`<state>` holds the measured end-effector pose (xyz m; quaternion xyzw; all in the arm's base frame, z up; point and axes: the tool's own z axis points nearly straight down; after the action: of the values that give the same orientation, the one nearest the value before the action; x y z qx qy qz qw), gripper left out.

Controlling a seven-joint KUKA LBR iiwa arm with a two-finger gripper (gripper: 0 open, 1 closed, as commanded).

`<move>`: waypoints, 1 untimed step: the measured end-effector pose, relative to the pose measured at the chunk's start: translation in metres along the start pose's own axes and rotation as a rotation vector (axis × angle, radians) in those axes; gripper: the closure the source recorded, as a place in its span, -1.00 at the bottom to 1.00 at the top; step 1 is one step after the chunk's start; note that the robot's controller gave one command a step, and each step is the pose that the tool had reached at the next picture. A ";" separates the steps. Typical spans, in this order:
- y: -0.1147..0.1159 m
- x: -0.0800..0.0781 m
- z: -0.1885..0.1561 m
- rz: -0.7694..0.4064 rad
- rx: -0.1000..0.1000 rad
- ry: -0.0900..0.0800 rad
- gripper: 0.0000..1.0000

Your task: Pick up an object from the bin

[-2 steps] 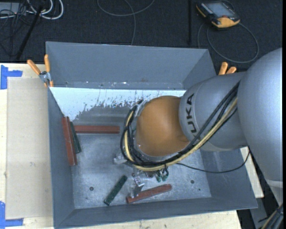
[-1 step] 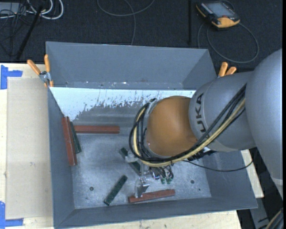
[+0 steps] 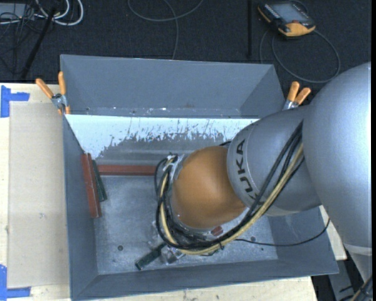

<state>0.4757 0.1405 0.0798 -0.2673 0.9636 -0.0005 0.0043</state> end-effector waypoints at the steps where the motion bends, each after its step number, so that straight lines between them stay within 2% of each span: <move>1: 0.000 0.000 0.000 0.001 0.000 -0.001 1.00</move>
Offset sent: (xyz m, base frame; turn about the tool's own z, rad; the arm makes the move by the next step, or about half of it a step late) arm 0.0120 0.0169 0.0793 -0.0317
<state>0.4757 0.1407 0.0799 -0.2670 0.9637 -0.0002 0.0047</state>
